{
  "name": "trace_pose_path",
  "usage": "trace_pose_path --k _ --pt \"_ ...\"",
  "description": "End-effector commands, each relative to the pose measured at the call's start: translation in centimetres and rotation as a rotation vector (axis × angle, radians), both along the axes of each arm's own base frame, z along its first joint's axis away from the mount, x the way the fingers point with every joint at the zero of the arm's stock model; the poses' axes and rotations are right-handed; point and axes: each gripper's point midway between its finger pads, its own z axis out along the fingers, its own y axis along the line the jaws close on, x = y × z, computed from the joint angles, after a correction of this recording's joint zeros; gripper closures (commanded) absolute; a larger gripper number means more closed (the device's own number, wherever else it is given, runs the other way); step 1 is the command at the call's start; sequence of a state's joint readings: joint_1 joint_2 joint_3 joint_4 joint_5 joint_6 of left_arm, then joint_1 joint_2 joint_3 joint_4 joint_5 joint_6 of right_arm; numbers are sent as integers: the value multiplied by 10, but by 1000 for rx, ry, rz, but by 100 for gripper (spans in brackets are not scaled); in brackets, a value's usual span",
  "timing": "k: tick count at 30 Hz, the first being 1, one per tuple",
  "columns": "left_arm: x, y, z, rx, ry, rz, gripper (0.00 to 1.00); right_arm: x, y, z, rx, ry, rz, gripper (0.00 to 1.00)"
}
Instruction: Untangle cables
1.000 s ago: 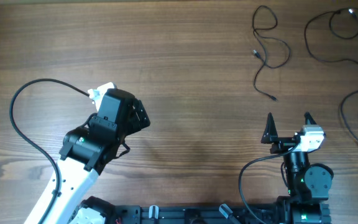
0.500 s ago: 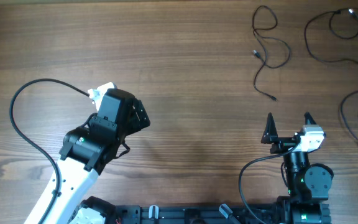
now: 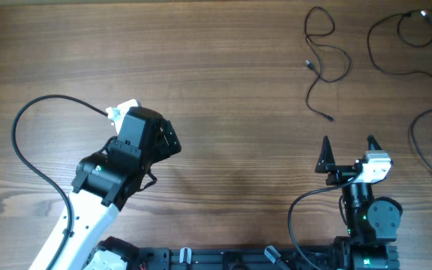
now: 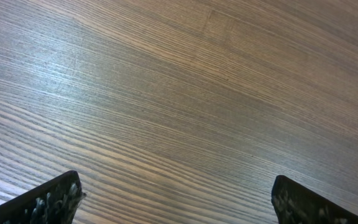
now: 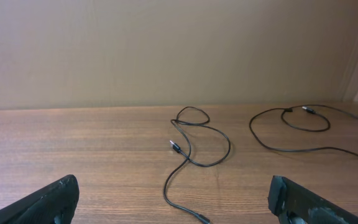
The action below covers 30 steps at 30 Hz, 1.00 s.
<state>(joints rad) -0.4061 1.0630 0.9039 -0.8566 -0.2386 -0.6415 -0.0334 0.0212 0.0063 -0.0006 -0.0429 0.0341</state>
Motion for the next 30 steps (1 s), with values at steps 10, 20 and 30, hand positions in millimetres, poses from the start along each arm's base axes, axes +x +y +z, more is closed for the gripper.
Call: trace_pose_path --k 10,20,30 --pt "-6 7 33 -37 -125 7 0 -1 -2 5 18 -21 -13 0" --pt "-39 49 108 -143 -446 129 0 -1 -2 5 18 -21 -13 0" --pt "-94 87 161 -199 -746 247 0 -1 -2 5 18 -21 -13 0"
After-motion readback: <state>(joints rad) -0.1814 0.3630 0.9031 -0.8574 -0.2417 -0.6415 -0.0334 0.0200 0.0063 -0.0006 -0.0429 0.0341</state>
